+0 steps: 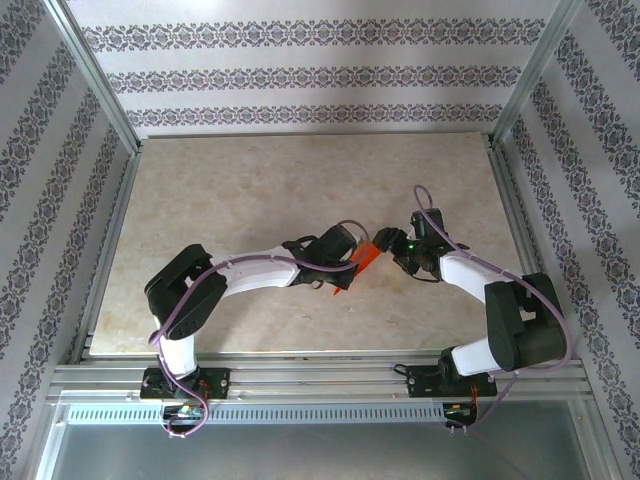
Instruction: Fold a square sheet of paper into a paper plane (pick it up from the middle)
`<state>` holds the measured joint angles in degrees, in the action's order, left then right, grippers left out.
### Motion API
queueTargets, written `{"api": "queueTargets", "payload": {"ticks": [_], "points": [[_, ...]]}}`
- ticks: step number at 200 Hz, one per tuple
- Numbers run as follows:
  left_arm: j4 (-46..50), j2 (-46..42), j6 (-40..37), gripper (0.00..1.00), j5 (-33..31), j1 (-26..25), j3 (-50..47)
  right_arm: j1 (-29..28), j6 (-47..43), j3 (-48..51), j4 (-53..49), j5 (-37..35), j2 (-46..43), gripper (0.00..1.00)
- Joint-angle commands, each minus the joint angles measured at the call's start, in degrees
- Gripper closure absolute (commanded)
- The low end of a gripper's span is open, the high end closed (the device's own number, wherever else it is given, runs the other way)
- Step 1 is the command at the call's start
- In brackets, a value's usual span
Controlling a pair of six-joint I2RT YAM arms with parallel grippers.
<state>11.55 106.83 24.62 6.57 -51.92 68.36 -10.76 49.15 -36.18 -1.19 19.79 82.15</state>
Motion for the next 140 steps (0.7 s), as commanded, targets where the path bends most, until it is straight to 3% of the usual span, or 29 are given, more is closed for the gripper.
{"api": "queueTargets", "payload": {"ticks": [1, 47, 87, 140], "points": [[7.0, 2.4, -5.7, 0.99, -4.1, -2.3, 2.6, 0.7, 1.9, 0.0, -0.8, 2.1, 0.9, 0.26], [7.7, 4.6, -8.0, 1.0, -0.9, -3.2, 4.3, 0.9, 2.9, -1.7, 0.5, 6.8, 4.7, 0.27], [8.7, 6.3, -9.8, 0.99, 3.2, -3.3, 5.3, 1.1, 3.0, -2.3, -0.5, 6.3, 6.5, 0.26], [11.9, 6.1, -10.9, 1.0, -3.1, -3.9, 6.1, 2.3, 2.5, -2.9, -1.2, 6.0, 5.4, 0.25]]}}
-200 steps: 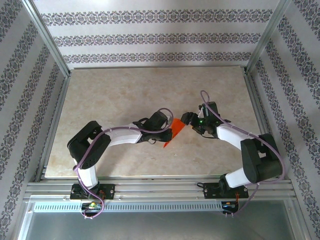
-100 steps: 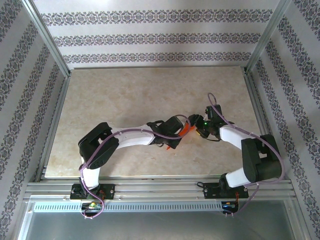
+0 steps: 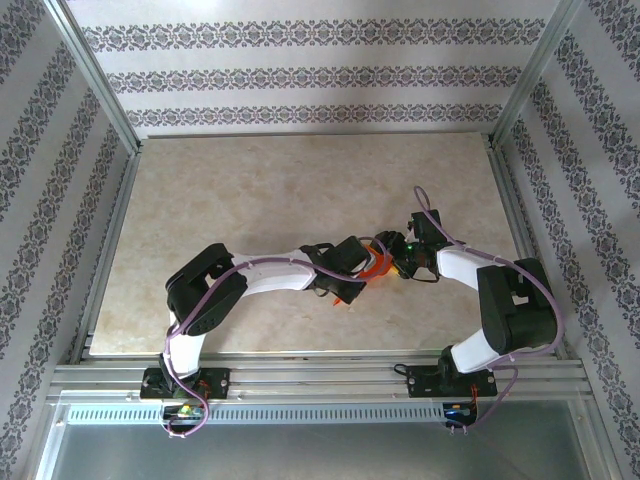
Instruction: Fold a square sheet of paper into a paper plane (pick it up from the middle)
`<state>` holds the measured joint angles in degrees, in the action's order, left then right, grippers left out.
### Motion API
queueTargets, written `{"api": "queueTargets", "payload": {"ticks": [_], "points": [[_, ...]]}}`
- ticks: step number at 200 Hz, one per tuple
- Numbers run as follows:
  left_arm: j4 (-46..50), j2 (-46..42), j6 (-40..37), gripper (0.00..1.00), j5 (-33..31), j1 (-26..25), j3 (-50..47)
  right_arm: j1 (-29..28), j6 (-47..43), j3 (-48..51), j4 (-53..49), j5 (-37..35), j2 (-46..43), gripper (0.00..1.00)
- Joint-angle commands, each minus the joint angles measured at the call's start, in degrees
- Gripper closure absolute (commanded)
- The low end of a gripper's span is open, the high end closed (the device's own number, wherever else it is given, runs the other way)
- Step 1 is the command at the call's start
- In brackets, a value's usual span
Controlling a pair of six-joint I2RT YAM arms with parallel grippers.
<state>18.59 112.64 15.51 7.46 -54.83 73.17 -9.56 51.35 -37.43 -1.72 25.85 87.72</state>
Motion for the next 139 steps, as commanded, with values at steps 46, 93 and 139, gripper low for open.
{"api": "queueTargets", "payload": {"ticks": [46, 93, 139], "points": [[5.8, -6.5, -0.3, 1.0, -10.2, 2.2, -3.3, 2.2, -1.6, -4.3, -2.8, -0.5, -1.3, 0.24], [9.4, -10.3, 6.0, 1.0, -21.6, 4.5, -7.0, 1.1, -2.2, -5.9, -3.5, -0.4, -0.2, 0.24], [6.5, -9.1, 10.1, 1.0, -18.0, 4.4, -7.1, -0.9, -2.3, -8.0, -3.4, 1.3, 1.7, 0.25]]}}
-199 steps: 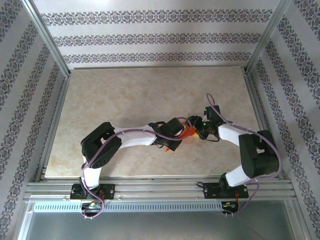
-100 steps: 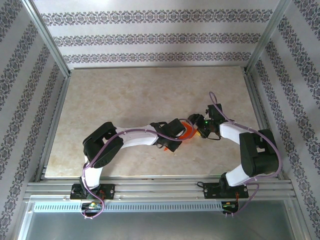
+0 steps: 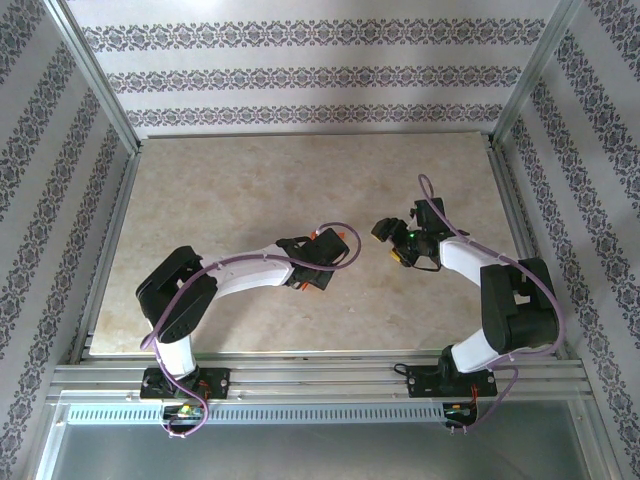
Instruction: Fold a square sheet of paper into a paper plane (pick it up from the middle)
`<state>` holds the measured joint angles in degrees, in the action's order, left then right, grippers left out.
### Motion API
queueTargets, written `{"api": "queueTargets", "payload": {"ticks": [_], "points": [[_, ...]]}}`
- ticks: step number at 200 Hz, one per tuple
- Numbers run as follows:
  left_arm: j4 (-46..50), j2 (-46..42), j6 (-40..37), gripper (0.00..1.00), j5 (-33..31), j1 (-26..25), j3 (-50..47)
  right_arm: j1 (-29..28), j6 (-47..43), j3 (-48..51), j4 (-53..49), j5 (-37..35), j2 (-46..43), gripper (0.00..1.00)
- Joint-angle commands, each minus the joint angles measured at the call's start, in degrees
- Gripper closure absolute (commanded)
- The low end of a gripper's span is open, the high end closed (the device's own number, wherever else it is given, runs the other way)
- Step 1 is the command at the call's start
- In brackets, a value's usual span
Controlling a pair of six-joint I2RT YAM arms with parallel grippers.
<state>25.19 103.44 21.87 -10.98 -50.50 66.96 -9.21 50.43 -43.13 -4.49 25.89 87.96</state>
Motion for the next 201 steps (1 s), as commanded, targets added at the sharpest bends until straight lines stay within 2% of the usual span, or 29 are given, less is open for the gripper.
{"api": "queueTargets", "payload": {"ticks": [1, 74, 96, 120, 160, 201], "points": [[-0.2, 0.2, 3.7, 1.0, 0.5, 0.1, -0.9, -1.3, -1.5, -2.4, -0.7, 1.4, 1.5, 0.25], [-8.7, 0.4, 1.8, 1.0, 7.4, 0.1, -5.7, -6.0, -2.7, -11.5, -1.2, 6.2, 9.7, 0.46], [-9.3, 0.2, 2.5, 1.0, 9.0, 0.4, -6.2, -6.9, -2.7, -11.6, -1.3, 5.6, 10.3, 0.46], [-13.2, -2.9, 5.4, 1.0, 14.9, 3.1, -9.0, -6.9, -3.3, -10.9, -2.2, 4.5, 9.3, 0.46], [-25.2, -6.8, 11.1, 1.0, 27.8, 8.8, -16.2, -7.3, -5.4, -9.4, -3.8, 3.1, 7.8, 0.44], [-35.5, -7.9, 17.6, 1.0, 34.5, 12.3, -21.8, -9.3, -9.9, -7.8, -6.1, 0.7, 5.8, 0.37]]}}
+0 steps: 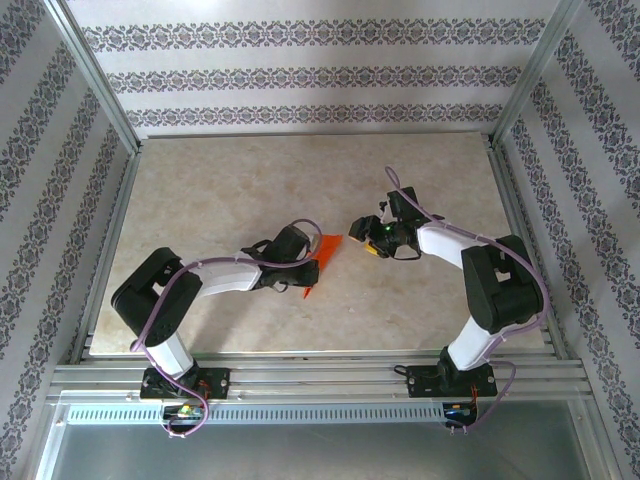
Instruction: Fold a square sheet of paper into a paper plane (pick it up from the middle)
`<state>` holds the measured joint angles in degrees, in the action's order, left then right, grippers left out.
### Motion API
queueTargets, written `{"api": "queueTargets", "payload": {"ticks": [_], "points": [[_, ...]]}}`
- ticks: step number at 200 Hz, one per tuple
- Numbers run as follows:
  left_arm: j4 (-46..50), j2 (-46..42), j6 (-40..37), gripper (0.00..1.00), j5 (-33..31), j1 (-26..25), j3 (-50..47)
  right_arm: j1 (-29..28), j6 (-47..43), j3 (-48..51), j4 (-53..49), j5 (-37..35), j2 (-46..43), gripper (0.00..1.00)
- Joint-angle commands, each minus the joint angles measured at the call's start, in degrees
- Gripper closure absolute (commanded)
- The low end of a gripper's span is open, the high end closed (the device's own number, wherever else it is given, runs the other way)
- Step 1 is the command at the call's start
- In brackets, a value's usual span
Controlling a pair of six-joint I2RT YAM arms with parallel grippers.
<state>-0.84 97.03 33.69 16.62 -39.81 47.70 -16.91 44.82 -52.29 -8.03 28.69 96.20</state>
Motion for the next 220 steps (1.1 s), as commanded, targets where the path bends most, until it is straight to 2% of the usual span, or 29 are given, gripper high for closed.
{"api": "queueTargets", "payload": {"ticks": [1, 71, 102, 175, 220], "points": [[-9.8, -1.6, 6.0, 1.0, 7.1, 1.7, -2.7, -1.7, -4.4, 1.3, -2.6, -2.2, -2.4, 0.37], [-19.6, -1.5, 12.9, 1.0, 10.3, 4.3, -7.9, -8.1, -12.6, -1.1, -4.7, -2.9, 1.0, 0.36], [-20.9, -1.1, 13.7, 1.0, 10.5, 4.8, -8.9, -9.8, -14.1, -3.9, -6.0, -3.3, 3.8, 0.36], [-22.8, 0.4, 14.5, 1.0, 11.0, 5.1, -9.9, -11.9, -14.7, -9.0, -8.2, -4.5, 9.9, 0.28], [-22.8, 1.4, 14.4, 0.95, 11.3, 5.2, -9.9, -12.7, -14.9, -11.0, -11.4, -6.8, 12.6, 0.26]]}}
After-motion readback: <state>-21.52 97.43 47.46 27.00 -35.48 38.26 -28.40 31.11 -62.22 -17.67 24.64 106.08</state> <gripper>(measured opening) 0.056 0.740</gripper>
